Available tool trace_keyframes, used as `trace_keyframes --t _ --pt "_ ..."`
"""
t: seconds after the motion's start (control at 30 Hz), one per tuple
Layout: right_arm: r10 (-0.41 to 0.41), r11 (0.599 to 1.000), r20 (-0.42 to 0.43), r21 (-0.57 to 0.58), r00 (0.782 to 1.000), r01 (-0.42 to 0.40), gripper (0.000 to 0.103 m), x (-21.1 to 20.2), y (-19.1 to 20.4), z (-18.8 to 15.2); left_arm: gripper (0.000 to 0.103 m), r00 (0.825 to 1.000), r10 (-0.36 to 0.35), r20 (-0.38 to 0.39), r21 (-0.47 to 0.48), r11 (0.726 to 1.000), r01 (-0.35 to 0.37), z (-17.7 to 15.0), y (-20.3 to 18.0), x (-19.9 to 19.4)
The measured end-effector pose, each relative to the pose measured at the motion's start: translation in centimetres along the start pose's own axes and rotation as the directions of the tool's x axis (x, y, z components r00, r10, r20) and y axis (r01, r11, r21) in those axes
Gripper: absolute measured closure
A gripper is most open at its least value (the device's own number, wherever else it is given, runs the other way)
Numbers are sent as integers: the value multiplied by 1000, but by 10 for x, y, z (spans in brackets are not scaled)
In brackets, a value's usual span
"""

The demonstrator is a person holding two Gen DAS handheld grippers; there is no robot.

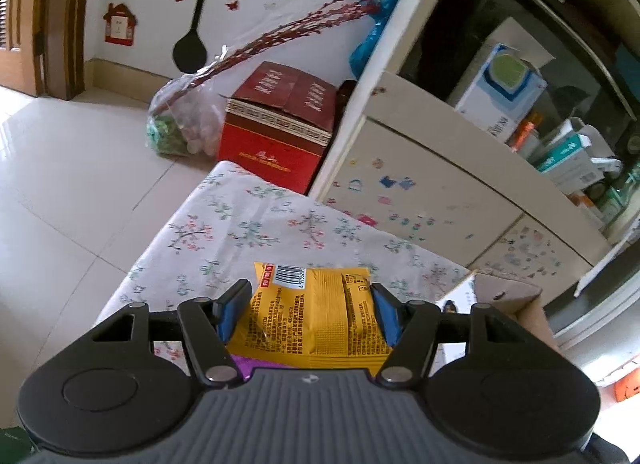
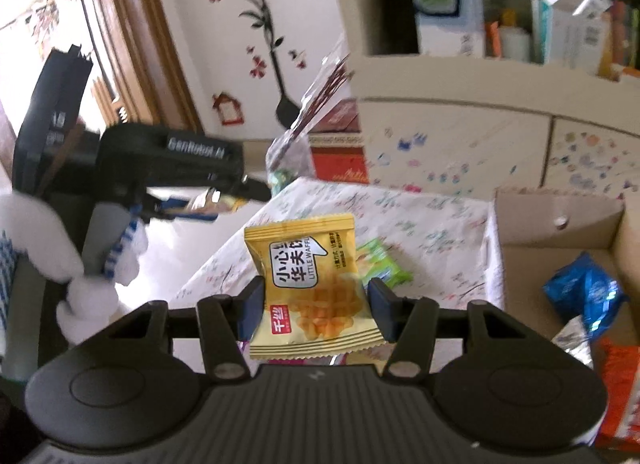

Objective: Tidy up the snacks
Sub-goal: 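Lift and carry both held yellow packets over the cardboard box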

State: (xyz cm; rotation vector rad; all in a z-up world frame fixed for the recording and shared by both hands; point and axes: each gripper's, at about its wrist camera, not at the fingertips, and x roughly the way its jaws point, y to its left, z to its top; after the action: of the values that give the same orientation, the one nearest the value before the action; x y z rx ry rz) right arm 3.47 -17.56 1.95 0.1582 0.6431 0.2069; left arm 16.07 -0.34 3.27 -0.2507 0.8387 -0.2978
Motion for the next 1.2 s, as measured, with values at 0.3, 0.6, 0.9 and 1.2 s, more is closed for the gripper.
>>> trace_keyframes --t 0.3,0.6,0.9,1.2 --pt "-117 985 119 141 986 99 47 -61 -48 20 34 997 -83 10 55 995 82 -6 -43 -8" --pt "-241 942 173 277 955 188 47 -104 -93 21 34 984 -177 -17 153 972 177 -26 -95 -4" --pt "-334 876 159 416 929 244 47 -119 -125 19 34 954 -291 -78 235 924 301 -58 -145 10" --pt "-385 808 105 519 917 280 47 -123 -148 12 34 933 -334 -130 293 886 358 -84 -177 26"
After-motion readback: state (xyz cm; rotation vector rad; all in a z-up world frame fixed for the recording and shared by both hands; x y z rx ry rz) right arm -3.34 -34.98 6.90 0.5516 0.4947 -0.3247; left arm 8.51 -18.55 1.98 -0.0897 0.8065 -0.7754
